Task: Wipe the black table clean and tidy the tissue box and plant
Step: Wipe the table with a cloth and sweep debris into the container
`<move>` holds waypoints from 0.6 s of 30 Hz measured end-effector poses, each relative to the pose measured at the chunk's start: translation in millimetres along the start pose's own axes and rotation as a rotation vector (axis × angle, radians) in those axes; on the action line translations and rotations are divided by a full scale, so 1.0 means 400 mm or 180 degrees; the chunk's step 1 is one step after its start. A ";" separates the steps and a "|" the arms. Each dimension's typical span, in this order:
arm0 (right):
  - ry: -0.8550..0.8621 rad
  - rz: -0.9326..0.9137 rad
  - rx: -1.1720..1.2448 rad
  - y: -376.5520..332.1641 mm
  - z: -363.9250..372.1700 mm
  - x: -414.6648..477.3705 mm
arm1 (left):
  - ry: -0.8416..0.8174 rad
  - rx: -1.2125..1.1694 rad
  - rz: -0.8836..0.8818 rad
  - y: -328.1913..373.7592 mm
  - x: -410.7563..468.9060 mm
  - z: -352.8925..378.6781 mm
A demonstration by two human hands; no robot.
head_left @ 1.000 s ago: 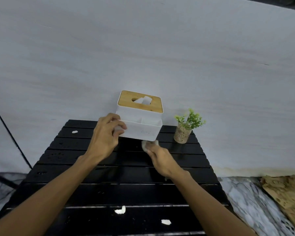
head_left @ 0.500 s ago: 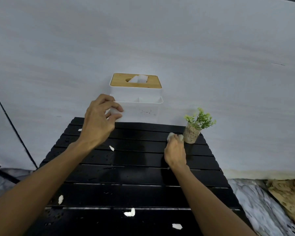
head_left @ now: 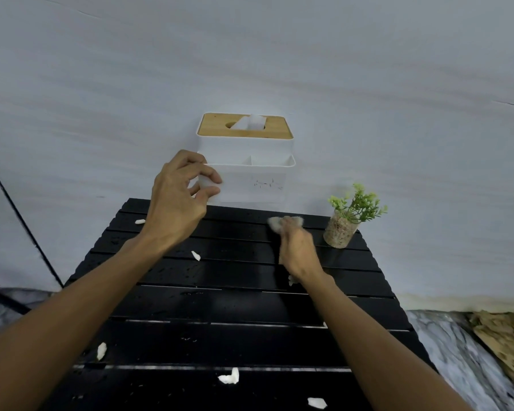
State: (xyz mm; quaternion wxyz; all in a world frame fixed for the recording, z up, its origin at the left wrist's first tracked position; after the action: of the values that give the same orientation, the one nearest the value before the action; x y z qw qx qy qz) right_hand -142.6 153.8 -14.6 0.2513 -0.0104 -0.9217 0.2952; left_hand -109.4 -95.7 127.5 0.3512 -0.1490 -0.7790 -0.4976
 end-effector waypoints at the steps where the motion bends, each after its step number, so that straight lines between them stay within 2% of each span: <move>1: 0.0326 0.0281 0.0002 0.026 -0.014 0.008 | -0.0009 -0.0024 -0.0005 0.000 0.001 0.003; 2: 0.0577 0.0470 -0.0061 0.052 -0.023 0.018 | -0.0022 -0.0049 -0.0008 0.001 0.003 0.006; 4: 0.0682 0.0588 -0.0462 0.079 -0.021 0.045 | -0.0033 -0.0063 0.0008 0.002 0.007 0.010; 8: 0.0207 0.0685 -0.1139 0.094 0.059 0.102 | -0.0012 -0.0088 0.0047 0.006 0.017 0.014; 12: 0.0011 0.0582 -0.1364 0.048 0.119 0.128 | -0.0006 -0.0126 0.0074 0.007 0.021 0.016; 16: -0.0047 0.0118 -0.0699 -0.041 0.162 0.100 | 0.0017 -0.0101 0.0161 0.013 0.022 0.013; 18: -0.0296 -0.0197 -0.0337 -0.094 0.178 0.084 | 0.0035 -0.0078 0.0180 0.018 0.022 0.010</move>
State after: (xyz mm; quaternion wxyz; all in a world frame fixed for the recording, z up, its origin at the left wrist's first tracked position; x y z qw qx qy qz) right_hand -200.4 90.0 -28.5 0.2164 0.0185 -0.9466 0.2383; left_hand -113.1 -89.8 137.5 0.3676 -0.1725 -0.7664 -0.4978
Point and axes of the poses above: each hand's wrist, its own x-axis towards the middle knuckle, its own z-axis out of the palm, y = z × x, the point moved 6 cm from there along x, towards the middle knuckle, and after that the axes turned 11 degrees about y, right-handed, at the moved point
